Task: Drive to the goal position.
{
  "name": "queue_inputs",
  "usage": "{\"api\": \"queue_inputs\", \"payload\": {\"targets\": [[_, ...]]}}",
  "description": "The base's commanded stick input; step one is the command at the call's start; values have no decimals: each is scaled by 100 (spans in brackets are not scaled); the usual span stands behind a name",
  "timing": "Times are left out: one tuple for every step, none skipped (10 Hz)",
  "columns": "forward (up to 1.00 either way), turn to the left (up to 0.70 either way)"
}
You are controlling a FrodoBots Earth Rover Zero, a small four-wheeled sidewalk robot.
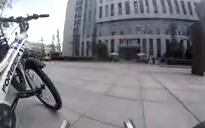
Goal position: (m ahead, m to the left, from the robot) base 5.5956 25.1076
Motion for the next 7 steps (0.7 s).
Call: {"api": "queue_inputs", "payload": {"targets": [[0, -45], [0, -35], [0, -3], [0, 0], [0, -3], [0, -8], [0, -45]]}}
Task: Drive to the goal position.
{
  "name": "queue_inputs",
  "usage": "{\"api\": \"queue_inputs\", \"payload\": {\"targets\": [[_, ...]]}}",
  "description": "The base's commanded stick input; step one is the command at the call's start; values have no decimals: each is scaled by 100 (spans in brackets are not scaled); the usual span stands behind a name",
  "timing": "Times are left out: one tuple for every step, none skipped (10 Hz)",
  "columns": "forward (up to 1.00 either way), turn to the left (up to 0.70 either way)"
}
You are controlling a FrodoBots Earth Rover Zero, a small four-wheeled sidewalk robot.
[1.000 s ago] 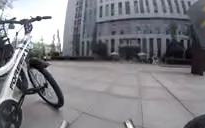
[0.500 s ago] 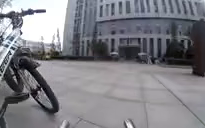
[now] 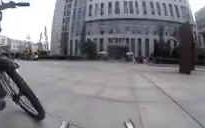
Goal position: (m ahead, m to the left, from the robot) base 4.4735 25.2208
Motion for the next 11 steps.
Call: {"api": "queue_inputs", "payload": {"targets": [[0, -45], [0, -45], [0, -30], [22, -7], [45, 0], [45, 0], [45, 0], [45, 0], [45, 0], [45, 0], [45, 0]]}}
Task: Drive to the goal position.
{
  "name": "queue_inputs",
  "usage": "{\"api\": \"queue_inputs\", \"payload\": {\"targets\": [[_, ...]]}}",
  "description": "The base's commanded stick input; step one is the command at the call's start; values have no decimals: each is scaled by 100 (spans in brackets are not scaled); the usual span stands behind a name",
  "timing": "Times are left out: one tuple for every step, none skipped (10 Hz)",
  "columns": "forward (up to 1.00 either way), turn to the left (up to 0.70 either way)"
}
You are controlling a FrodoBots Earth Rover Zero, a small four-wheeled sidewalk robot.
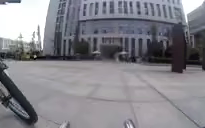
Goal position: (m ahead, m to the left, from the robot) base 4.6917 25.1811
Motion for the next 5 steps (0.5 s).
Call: {"api": "queue_inputs", "payload": {"targets": [[45, 0], [45, 0], [45, 0], [45, 0], [45, 0]]}}
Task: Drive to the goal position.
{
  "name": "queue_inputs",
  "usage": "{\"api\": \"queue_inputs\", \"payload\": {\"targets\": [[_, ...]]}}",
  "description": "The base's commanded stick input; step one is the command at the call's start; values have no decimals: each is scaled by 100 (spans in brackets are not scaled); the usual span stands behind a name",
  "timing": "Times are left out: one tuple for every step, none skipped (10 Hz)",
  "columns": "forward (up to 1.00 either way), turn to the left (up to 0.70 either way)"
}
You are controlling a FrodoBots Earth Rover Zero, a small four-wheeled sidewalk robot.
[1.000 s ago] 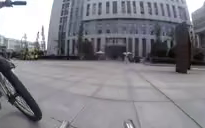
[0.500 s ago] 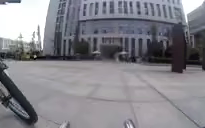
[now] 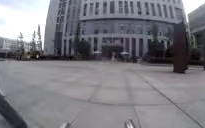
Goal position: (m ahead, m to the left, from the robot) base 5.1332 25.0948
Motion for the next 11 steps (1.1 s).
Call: {"api": "queue_inputs", "payload": {"targets": [[45, 0], [70, 0], [70, 0], [70, 0], [70, 0], [70, 0], [70, 0], [70, 0], [70, 0], [70, 0], [70, 0]]}}
